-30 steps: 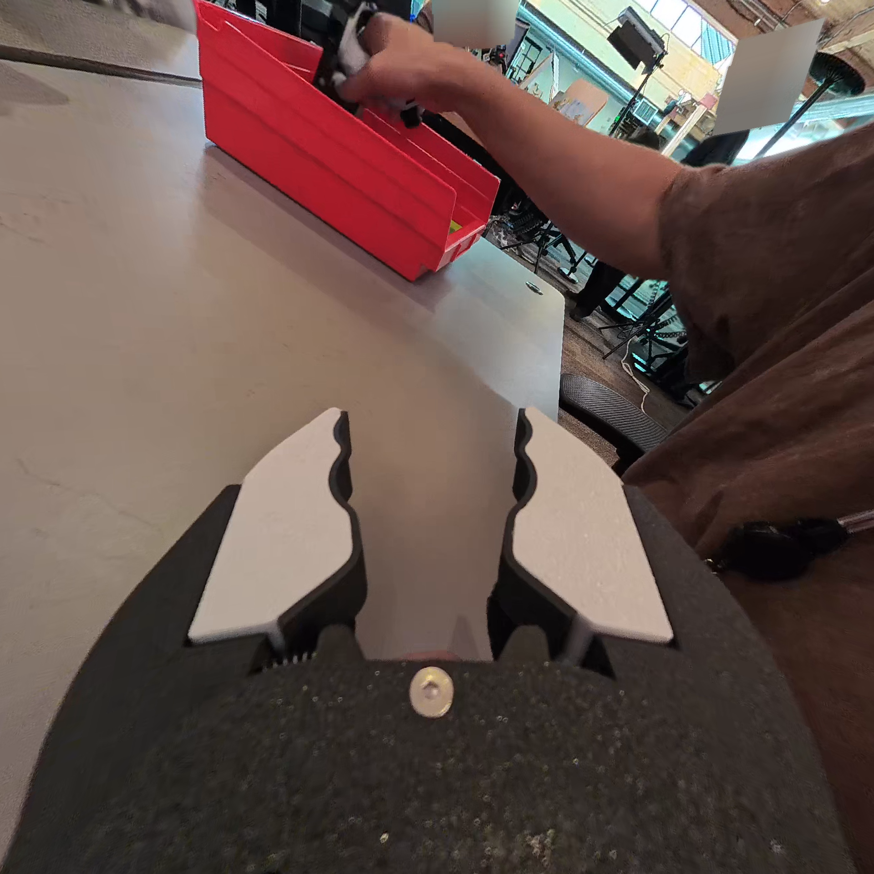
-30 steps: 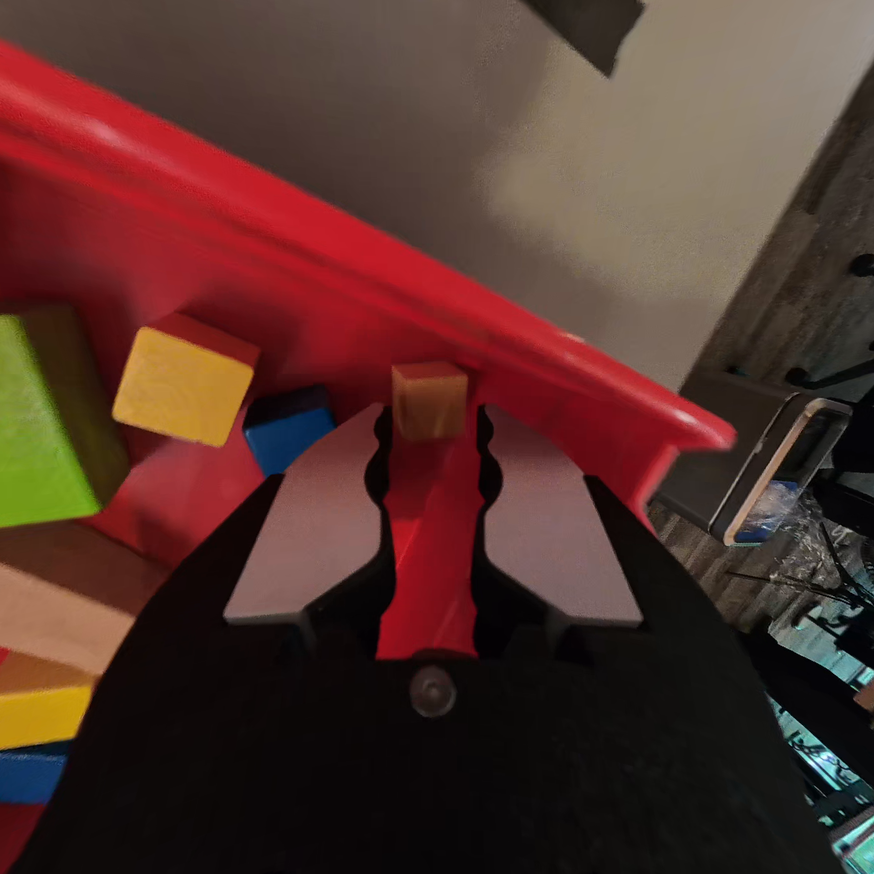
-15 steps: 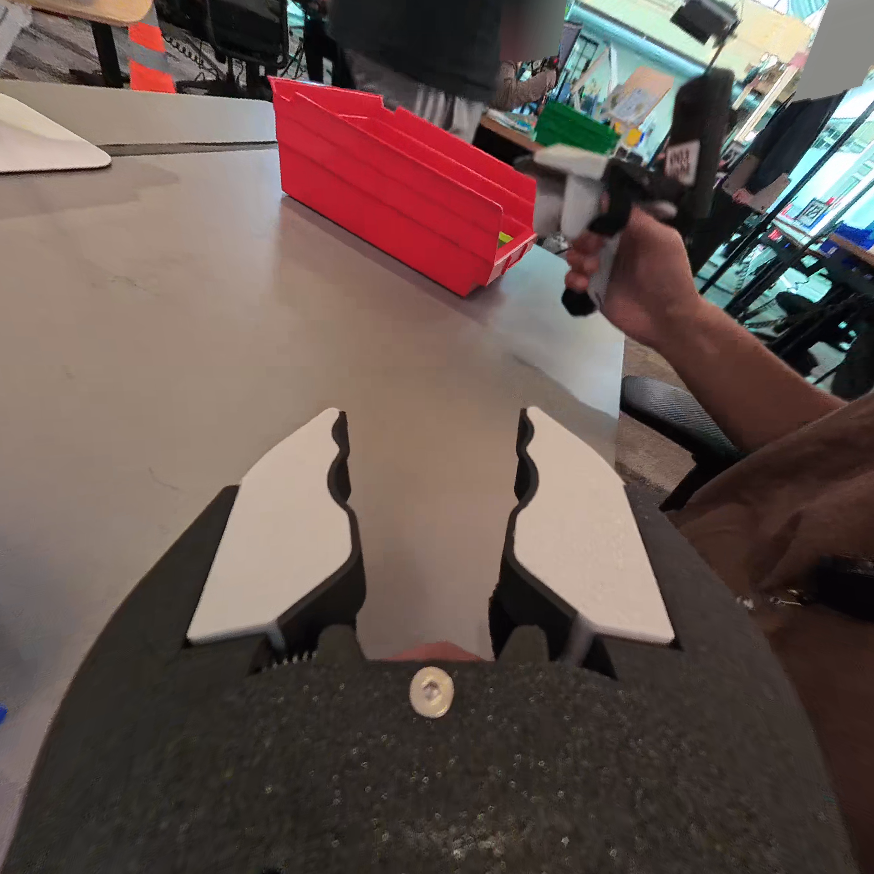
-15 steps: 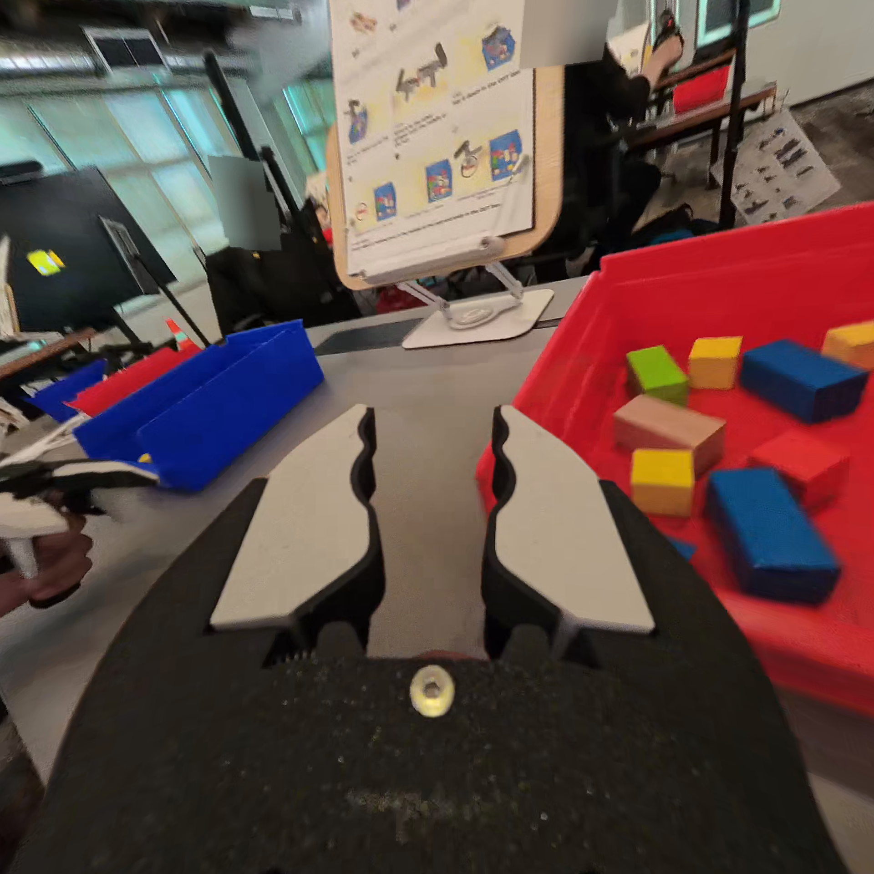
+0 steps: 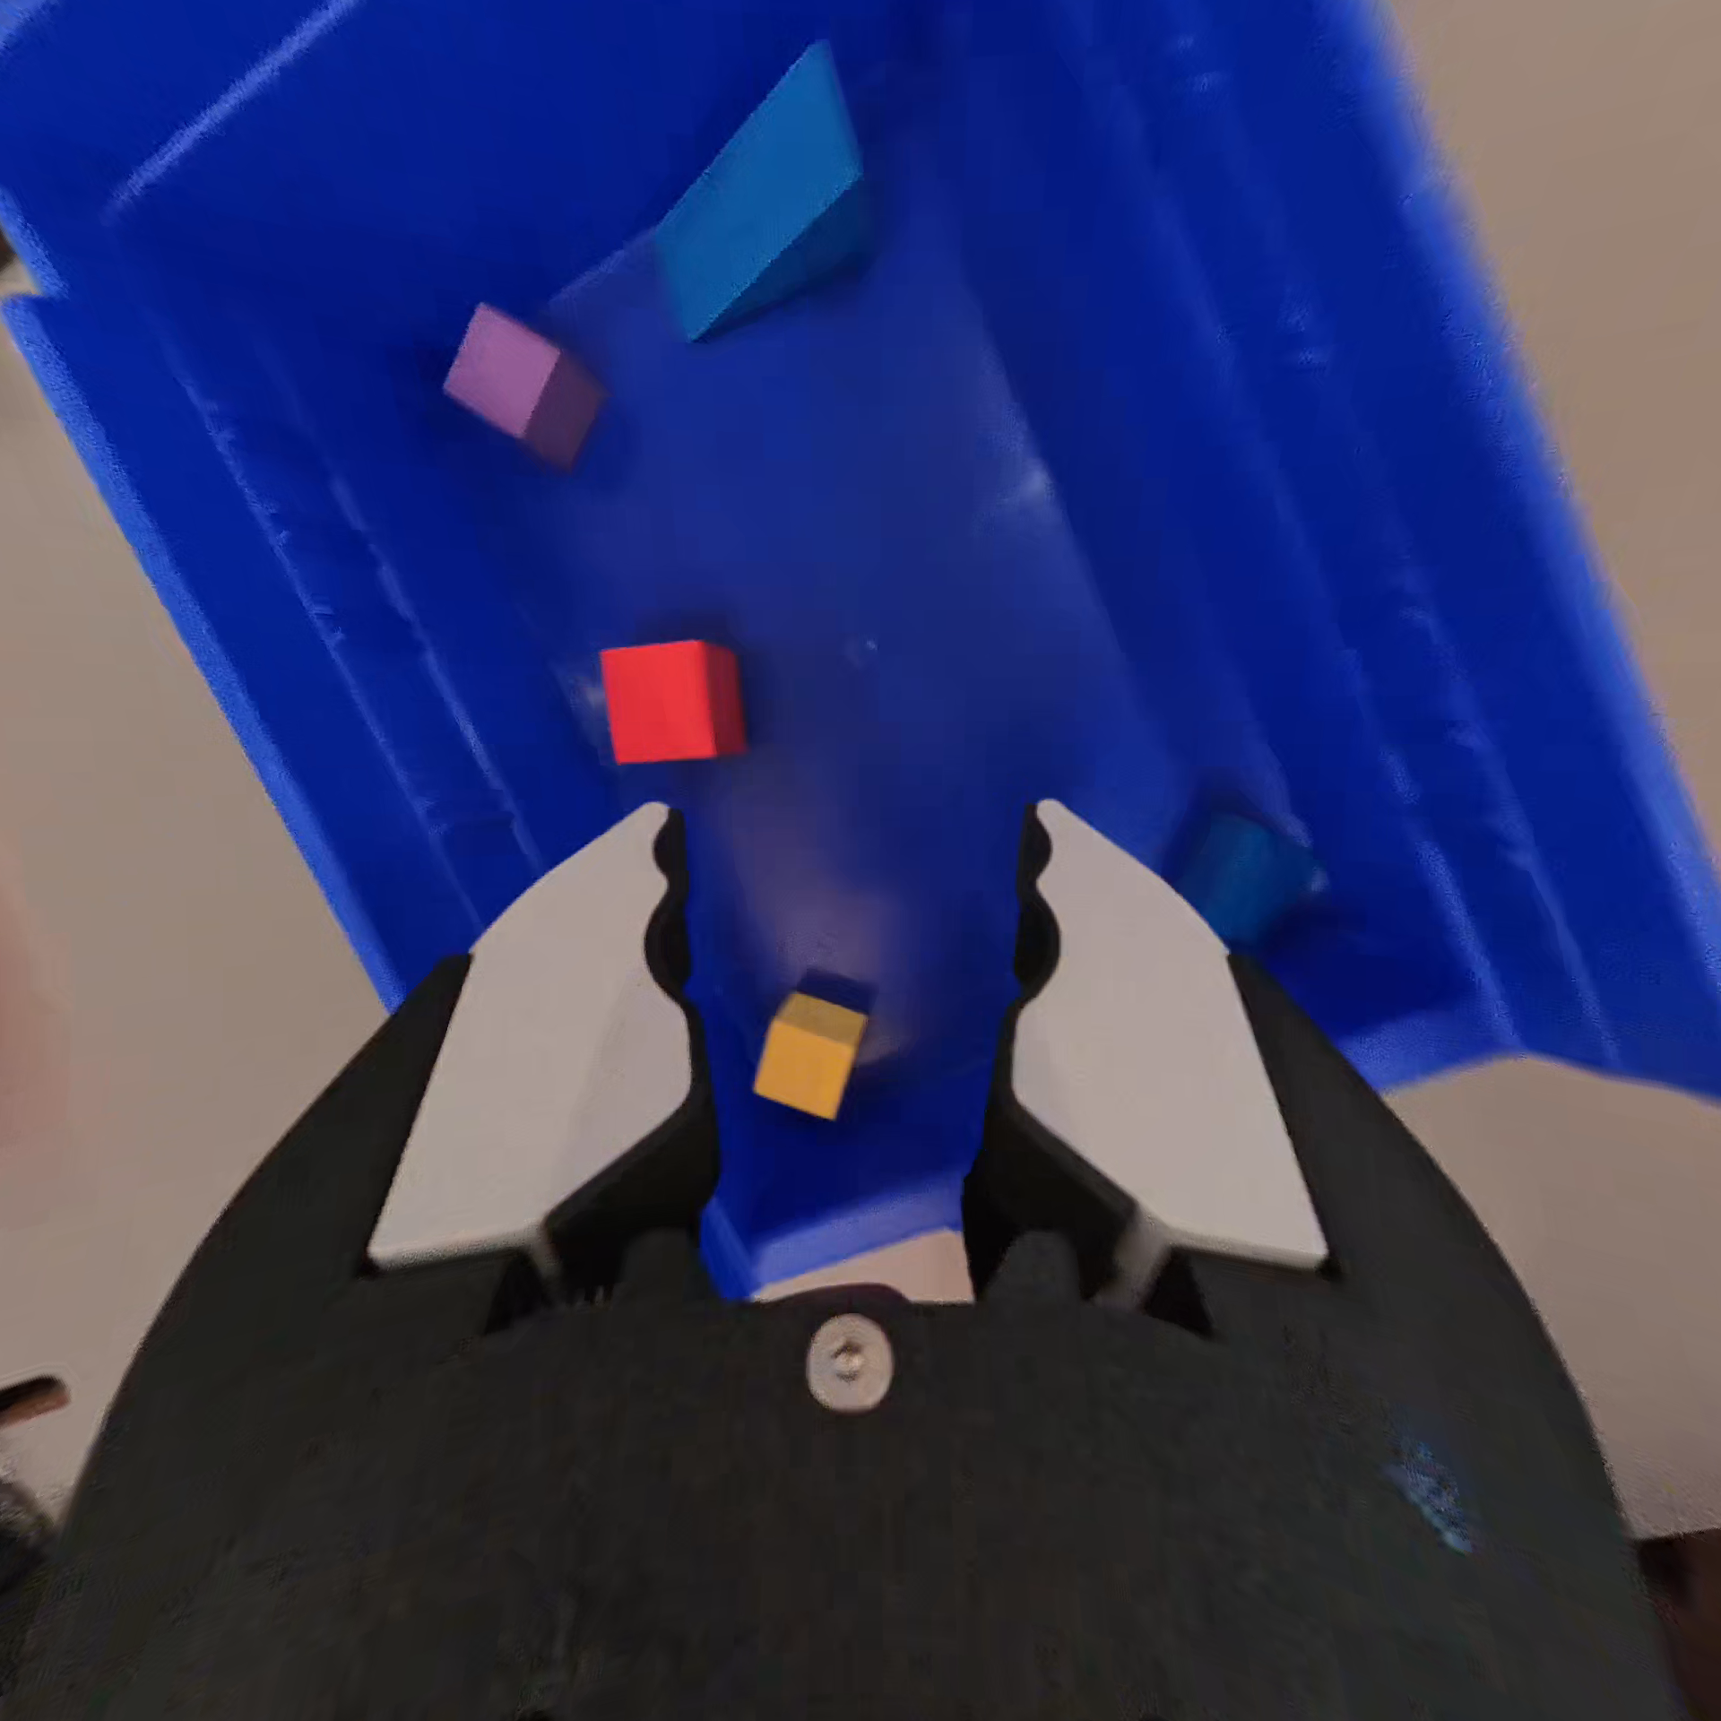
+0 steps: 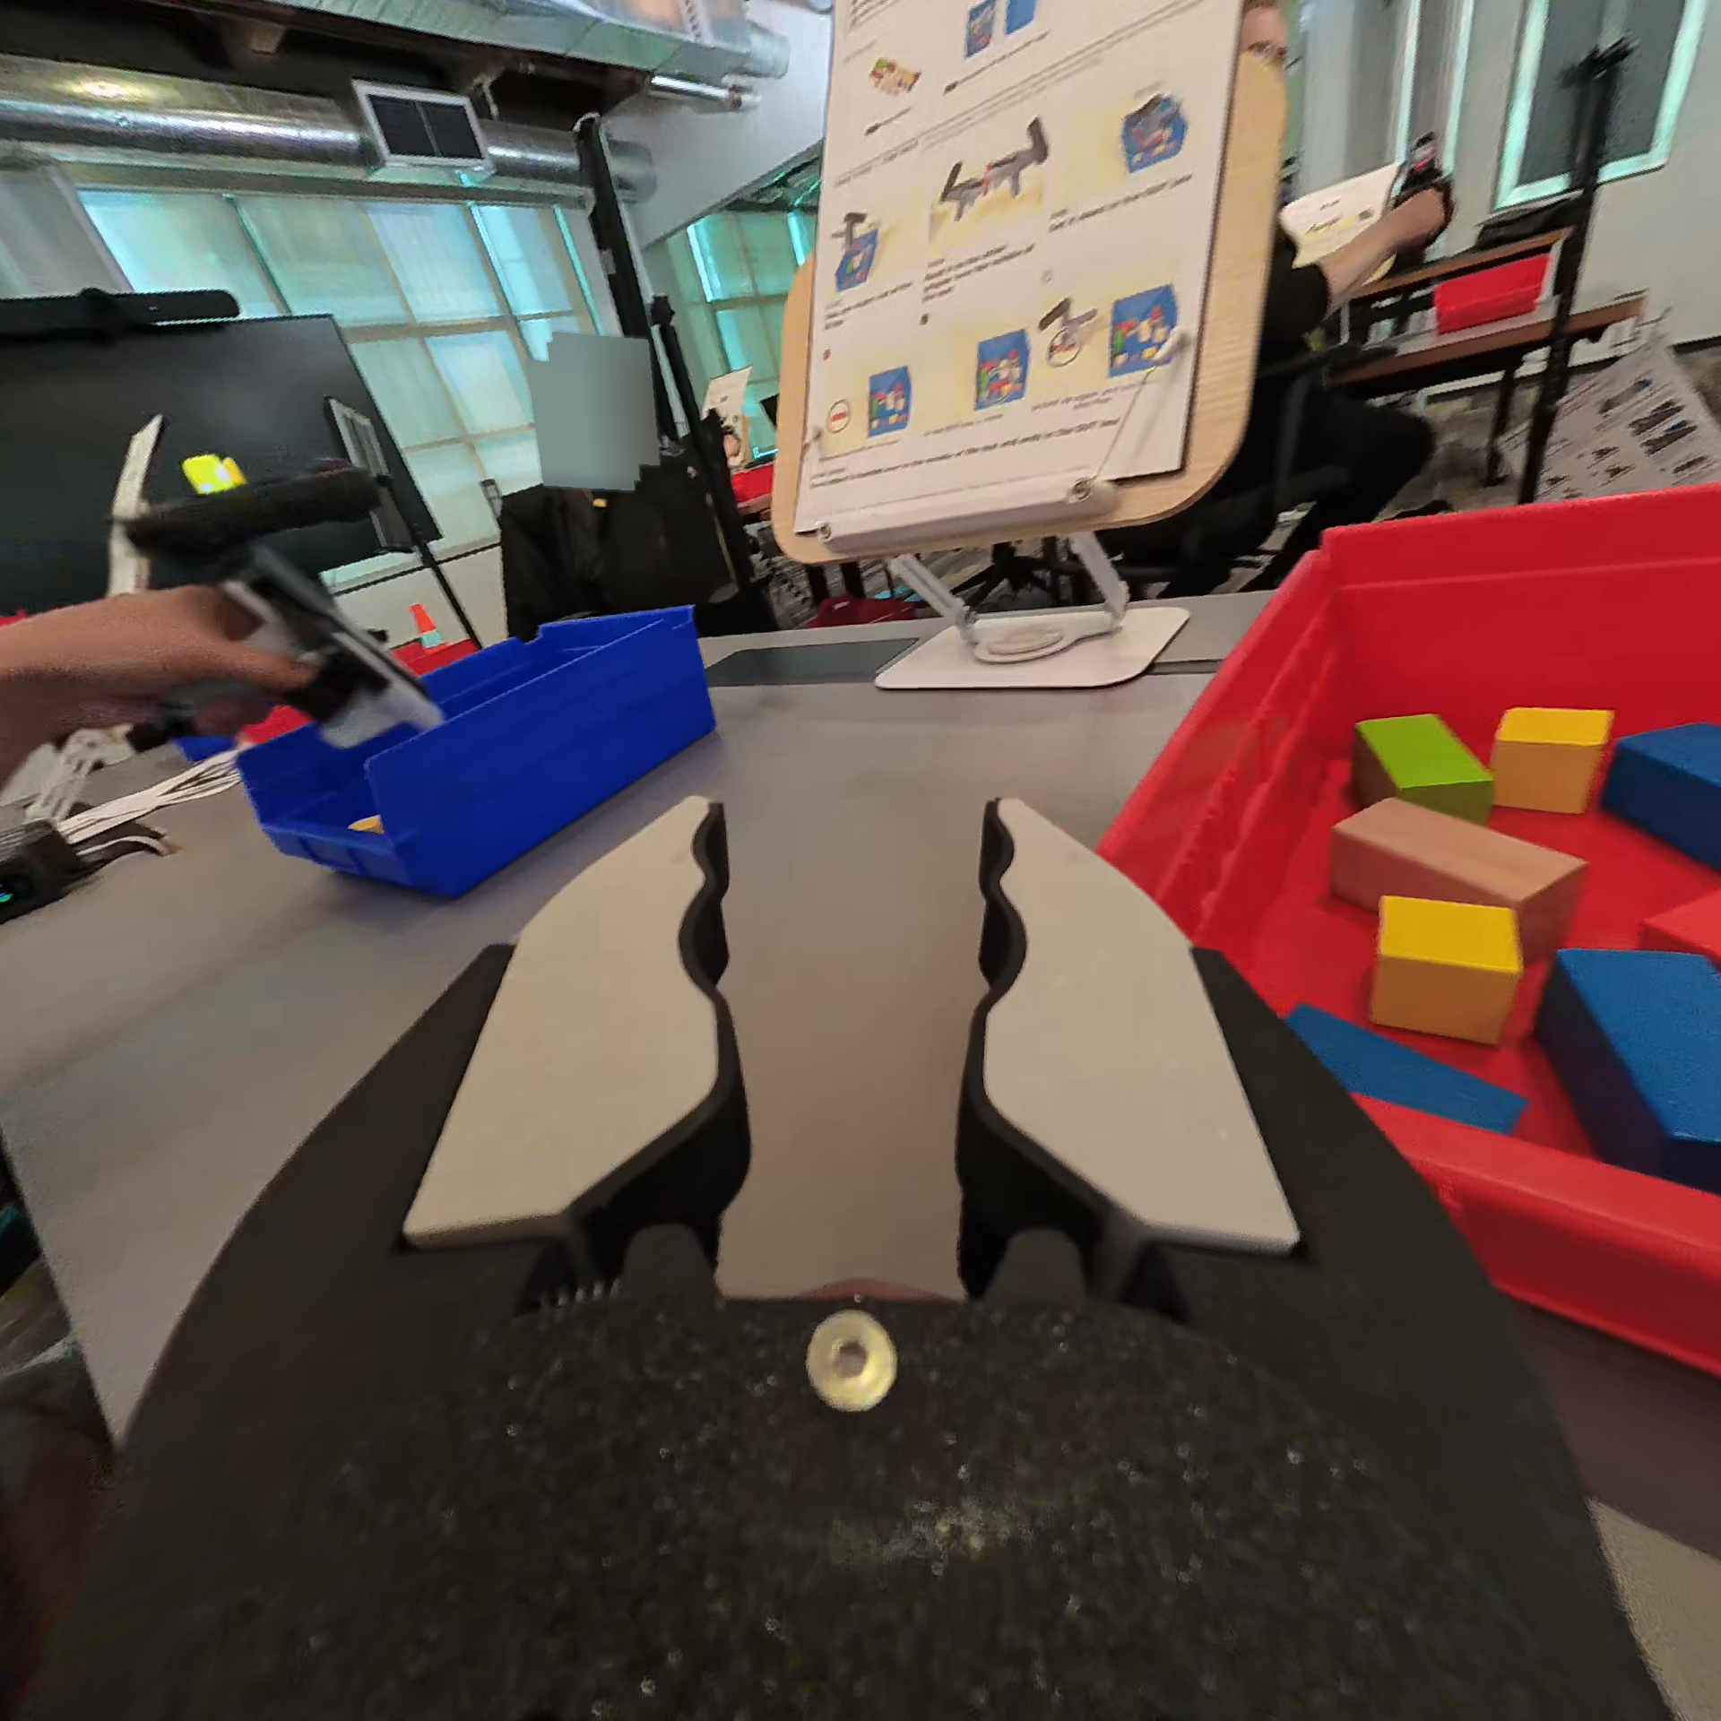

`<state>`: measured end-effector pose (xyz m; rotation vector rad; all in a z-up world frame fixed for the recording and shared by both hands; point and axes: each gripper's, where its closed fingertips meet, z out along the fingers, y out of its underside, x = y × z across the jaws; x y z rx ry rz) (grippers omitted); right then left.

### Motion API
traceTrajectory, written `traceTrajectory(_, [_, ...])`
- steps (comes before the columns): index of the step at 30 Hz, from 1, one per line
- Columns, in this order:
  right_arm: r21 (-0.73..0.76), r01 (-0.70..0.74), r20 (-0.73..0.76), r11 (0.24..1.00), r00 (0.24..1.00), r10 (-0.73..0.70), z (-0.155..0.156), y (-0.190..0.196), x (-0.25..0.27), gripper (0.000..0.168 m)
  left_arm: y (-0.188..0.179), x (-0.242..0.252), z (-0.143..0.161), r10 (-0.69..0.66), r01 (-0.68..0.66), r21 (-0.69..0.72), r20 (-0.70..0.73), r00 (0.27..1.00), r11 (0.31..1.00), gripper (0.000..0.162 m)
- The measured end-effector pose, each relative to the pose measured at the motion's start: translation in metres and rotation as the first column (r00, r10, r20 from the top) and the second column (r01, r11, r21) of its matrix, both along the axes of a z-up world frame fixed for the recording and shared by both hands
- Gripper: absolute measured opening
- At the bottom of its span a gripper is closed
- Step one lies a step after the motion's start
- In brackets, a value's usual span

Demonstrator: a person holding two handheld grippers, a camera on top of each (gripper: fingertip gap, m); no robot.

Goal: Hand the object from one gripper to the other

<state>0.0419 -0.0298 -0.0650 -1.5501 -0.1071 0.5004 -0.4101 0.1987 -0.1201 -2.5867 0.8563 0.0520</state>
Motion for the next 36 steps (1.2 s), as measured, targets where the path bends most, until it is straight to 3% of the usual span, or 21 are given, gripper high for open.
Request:
traceTrajectory(5, [-0.034, -0.056, 0.035, 0.998, 0.998, 0.058, -0.008, -0.002, -0.013, 0.051, 0.041, -0.006, -0.033, 0.079, -0.088, -0.192, -0.056, 0.995, 0.977, 0.067])
traceTrajectory(13, [-0.086, -0.079, 0.045, 0.993, 0.995, 0.083, -0.02, 0.0, -0.012, 0.051, 0.044, -0.027, -0.055, 0.028, -0.145, -0.415, -0.274, 0.961, 0.898, 0.073])
traceTrajectory(24, [-0.138, -0.101, 0.127, 0.985, 0.985, 0.119, -0.032, 0.002, -0.024, 0.051, 0.04, -0.034, -0.062, -0.023, -0.157, -0.457, -0.365, 0.931, 0.875, 0.066])
traceTrajectory(27, [-0.159, -0.107, 0.185, 0.982, 0.973, 0.136, -0.039, 0.002, -0.03, 0.051, 0.026, -0.03, -0.072, -0.059, -0.131, -0.495, -0.35, 0.935, 0.859, 0.065])
traceTrajectory(30, [-0.179, -0.107, 0.246, 0.978, 0.958, 0.15, -0.045, 0.003, -0.036, 0.05, 0.022, -0.029, -0.071, -0.074, -0.11, -0.497, -0.336, 0.939, 0.861, 0.038])
traceTrajectory(33, [-0.177, -0.114, 0.278, 0.978, 0.947, 0.161, -0.046, 0.002, -0.041, 0.05, 0.019, -0.026, -0.07, -0.1, -0.067, -0.502, -0.299, 0.949, 0.862, 0.037])
traceTrajectory(36, [-0.166, -0.114, 0.27, 0.979, 0.95, 0.157, -0.044, 0.003, -0.041, 0.049, 0.015, -0.008, -0.056, -0.099, 0.022, -0.464, -0.142, 0.985, 0.885, 0.037])
